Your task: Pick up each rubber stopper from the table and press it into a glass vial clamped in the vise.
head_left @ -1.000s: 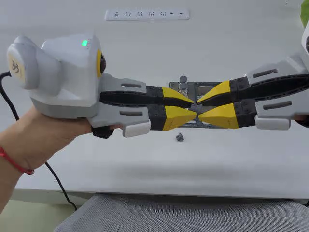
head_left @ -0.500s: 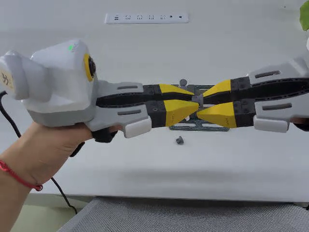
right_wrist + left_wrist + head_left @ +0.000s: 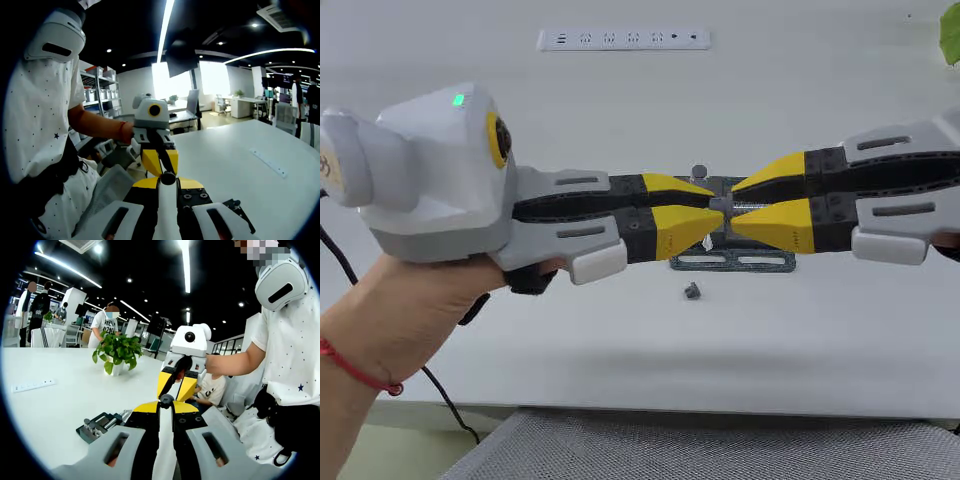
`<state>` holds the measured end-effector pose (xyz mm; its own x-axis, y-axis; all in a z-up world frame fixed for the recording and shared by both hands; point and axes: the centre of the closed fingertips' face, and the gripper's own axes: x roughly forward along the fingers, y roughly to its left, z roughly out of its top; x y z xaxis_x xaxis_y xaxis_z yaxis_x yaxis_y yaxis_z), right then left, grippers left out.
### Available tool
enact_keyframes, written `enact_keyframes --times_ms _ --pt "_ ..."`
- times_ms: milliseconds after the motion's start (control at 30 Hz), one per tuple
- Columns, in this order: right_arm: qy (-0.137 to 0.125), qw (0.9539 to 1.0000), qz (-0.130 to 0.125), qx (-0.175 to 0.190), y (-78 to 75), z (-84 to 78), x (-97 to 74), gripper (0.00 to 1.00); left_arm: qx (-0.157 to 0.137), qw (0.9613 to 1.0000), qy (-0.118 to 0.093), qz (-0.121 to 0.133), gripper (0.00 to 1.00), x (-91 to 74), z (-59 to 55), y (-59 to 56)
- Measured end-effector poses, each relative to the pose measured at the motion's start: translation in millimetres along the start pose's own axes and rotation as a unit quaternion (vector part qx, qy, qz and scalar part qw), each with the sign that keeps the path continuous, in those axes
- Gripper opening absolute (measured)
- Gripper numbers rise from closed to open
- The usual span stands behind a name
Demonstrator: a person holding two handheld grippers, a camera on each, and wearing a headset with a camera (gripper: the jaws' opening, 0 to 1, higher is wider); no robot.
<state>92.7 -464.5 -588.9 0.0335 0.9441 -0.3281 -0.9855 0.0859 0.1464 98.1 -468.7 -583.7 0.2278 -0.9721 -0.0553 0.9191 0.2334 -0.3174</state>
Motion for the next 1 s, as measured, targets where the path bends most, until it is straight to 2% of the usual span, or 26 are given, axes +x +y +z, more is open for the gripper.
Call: enact_keyframes --times_ms 267,633,1000 --pt "-0.001 1.0000 0.002 -0.002 -0.4 0.6 0.0 0.08 -0.004 1.0000 -0.003 -0.001 0.04 -0.1 0.2 -0.6" --pt "-0.009 1.0000 0.000 -0.001 -3.5 5.3 -0.1 0.07 -0.019 0.9995 -0.025 0.000 0.04 -3.3 4.5 2.2" --pt "0.001 1.0000 0.001 0.002 -4.2 0.4 2.5 0.06 -0.009 0.9997 -0.023 0.004 0.05 -2.5 1.0 4.6"
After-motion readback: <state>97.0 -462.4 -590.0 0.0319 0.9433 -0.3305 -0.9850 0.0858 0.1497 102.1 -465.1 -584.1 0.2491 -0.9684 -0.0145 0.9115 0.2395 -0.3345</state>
